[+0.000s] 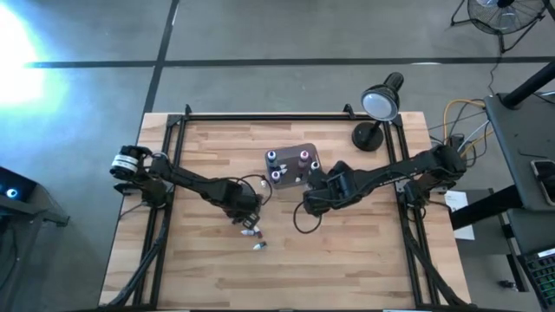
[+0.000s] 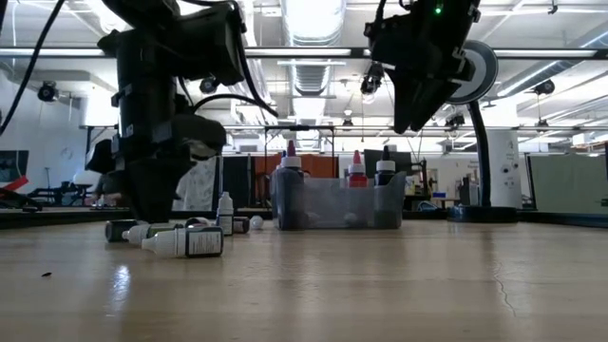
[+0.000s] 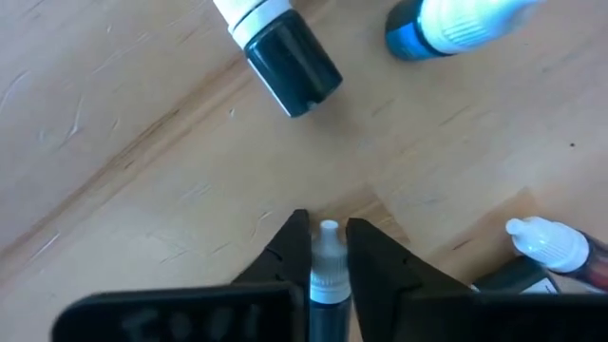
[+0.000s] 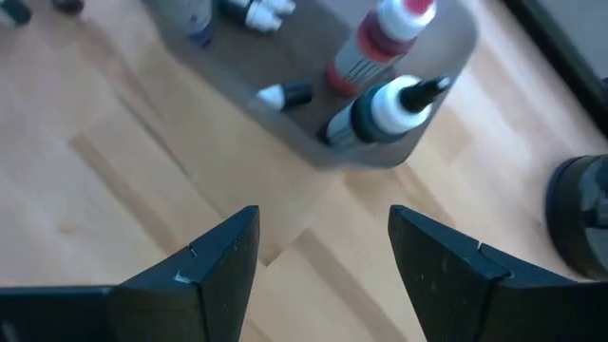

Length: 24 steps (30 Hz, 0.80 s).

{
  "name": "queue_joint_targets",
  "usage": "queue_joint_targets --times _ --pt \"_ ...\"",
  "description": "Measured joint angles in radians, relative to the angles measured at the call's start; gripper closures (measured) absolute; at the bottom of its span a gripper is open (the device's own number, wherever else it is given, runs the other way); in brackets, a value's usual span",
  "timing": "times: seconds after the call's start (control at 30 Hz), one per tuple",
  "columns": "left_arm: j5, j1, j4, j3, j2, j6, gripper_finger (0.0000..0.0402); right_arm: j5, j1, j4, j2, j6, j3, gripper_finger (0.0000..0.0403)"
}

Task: Pick & Place food coloring
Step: Put the small black food coloring bottle into the black transparent bin

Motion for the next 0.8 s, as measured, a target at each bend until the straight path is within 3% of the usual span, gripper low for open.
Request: queue_joint_targets --times 0.23,0.4,0.53,0.6,0.67,0.8 --pt "-0.005 -0.001 -0.137 0.053 -0.026 0.058 0.0393 0.105 0.001 -0.001 -0.031 0.021 0.013 0.0175" --pt "-0.151 0.013 -0.232 0.196 -0.103 0.14 0.0394 0.21 0.011 -0.002 -0.095 0.053 0.013 0.0175" --pt "-0.366 0.027 -0.142 0.328 -0.157 0.343 0.0395 0.249 0.014 -0.005 -0.154 0.061 0.013 0.0175" --pt "-0.414 0.065 -0.053 0.377 -0.163 0.462 0.0395 0.252 0.013 -0.006 -0.177 0.061 0.012 0.0175" --pt "-0.398 0.125 0.062 0.393 -0.149 0.572 0.0393 0.254 0.013 -0.009 -0.194 0.056 0.011 0.0175" --pt "-0.257 0.256 0.276 0.391 -0.104 0.69 0.0378 0.253 0.014 -0.01 -0.215 0.053 0.011 0.0175"
